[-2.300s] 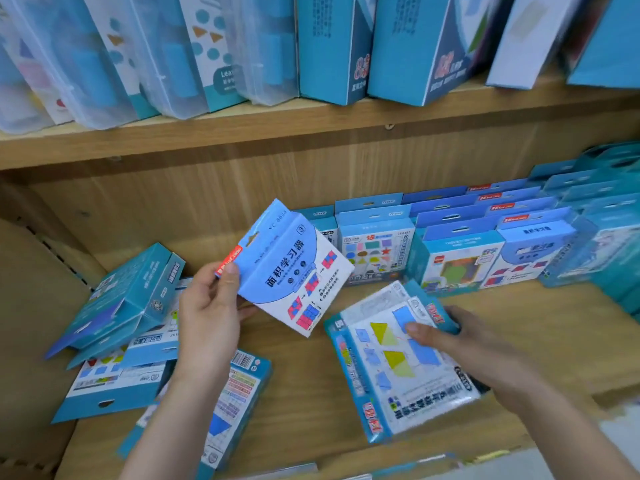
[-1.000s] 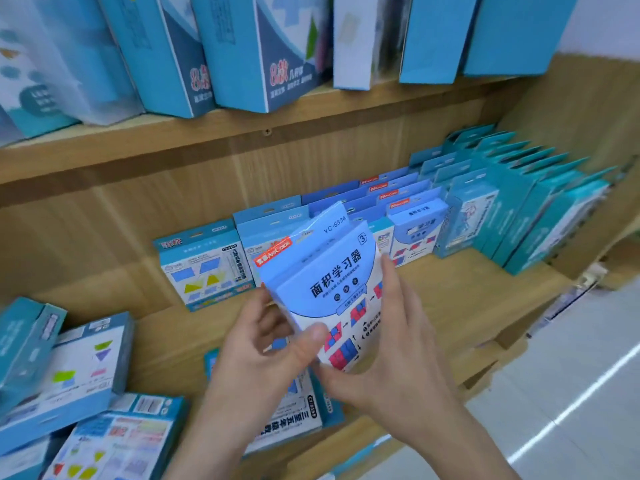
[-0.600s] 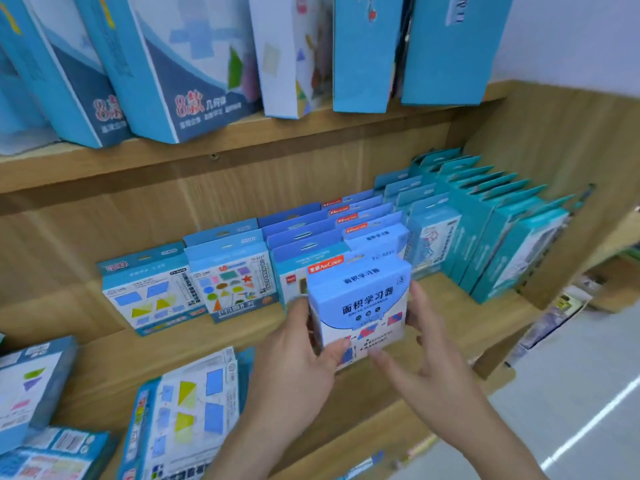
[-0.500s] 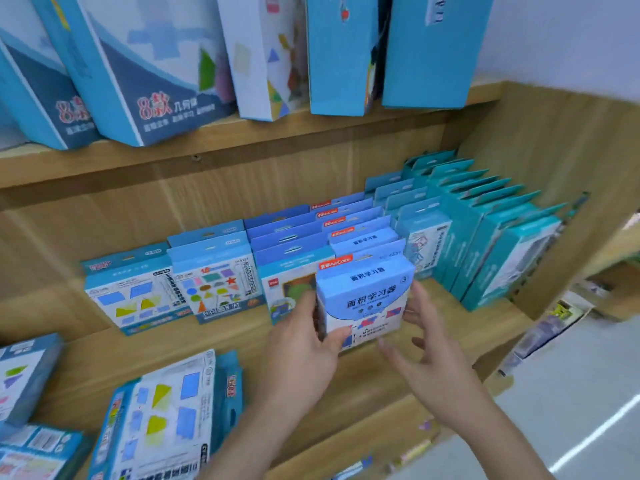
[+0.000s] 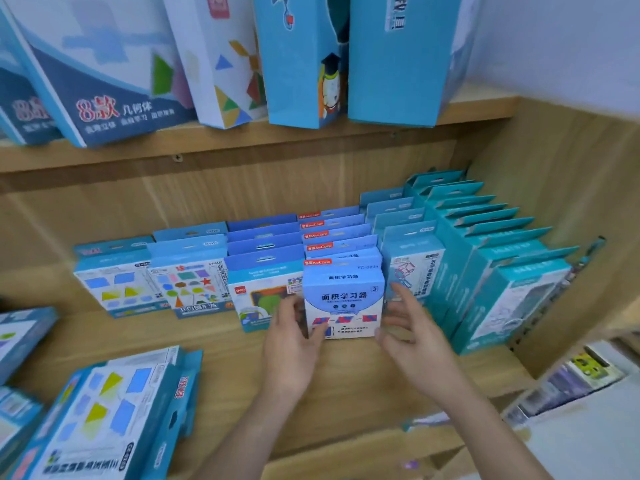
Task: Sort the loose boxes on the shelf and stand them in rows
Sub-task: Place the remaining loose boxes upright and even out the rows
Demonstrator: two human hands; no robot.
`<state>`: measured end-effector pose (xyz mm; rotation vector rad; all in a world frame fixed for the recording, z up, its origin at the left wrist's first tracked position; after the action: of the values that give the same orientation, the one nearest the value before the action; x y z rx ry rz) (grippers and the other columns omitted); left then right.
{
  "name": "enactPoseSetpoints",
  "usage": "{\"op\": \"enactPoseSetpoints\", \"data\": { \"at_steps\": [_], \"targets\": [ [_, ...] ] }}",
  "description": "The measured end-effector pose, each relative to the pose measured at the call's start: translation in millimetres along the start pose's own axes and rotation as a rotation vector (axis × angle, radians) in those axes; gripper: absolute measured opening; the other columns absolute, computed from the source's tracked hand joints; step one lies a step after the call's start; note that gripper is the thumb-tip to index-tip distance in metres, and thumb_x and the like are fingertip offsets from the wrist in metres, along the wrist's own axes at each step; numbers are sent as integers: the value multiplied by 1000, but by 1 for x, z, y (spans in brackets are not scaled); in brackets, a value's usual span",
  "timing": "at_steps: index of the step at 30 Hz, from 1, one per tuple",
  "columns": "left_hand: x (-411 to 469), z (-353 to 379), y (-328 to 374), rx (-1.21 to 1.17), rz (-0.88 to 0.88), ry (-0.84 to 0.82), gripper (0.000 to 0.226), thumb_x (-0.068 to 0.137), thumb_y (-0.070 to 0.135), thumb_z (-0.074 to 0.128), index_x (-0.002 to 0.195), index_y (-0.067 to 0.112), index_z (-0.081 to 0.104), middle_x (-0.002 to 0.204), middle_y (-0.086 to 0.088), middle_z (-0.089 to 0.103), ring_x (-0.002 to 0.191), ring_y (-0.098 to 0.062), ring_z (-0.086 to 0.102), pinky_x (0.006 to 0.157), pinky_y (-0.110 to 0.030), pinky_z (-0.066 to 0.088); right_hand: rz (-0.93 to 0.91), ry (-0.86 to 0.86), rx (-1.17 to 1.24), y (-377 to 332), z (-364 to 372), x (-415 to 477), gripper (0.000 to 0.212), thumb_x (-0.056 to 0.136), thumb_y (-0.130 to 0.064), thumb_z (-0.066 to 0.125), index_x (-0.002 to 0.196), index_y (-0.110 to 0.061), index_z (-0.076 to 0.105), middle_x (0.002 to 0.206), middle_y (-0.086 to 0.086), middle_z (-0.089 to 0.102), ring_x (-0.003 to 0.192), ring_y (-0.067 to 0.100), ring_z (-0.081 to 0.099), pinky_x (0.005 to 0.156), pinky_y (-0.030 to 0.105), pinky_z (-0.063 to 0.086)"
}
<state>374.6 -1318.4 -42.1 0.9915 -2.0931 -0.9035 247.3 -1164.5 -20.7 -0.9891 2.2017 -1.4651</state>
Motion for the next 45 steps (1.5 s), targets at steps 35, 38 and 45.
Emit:
{"op": "enactPoseSetpoints", "data": {
  "at_steps": [35, 38, 45],
  "targets": [
    [4, -6, 31, 46, -35, 107, 64, 71, 36, 79, 117, 35, 35, 105, 15, 62, 86, -10, 62, 68, -33, 51, -292, 113, -764, -39, -30, 45, 65, 91, -23, 47, 145, -40, 15, 100, 4, 50, 96, 26, 52, 69, 38, 49],
    [4, -3, 35, 32, -35, 122, 63, 72, 34, 79, 118, 31, 37, 105, 17, 59, 83, -9, 61, 66, -30, 48, -358, 116, -690, -34, -31, 42, 71, 87, -15, 54, 147, -36, 21, 97, 5, 50, 95, 24, 50, 72, 37, 48],
    [3, 4, 38, 105, -3, 203, 62, 72, 35, 77, 120, 24, 39, 112, 9, 61, 91, -18, 64, 66, -36, 52, -382, 163, -542, -29, -34, 37, 78, 86, -10, 58, 150, -32, 18, 99, 4, 52, 93, 22, 48, 77, 37, 46]
  ]
}}
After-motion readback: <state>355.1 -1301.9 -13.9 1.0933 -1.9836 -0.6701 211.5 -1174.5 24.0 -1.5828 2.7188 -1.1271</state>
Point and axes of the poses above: each hand's wrist, its own x-axis towards the middle knuckle, its own z-axis out of the palm, y = z × x, the point moved 7 cm from there along x, towards the middle knuckle
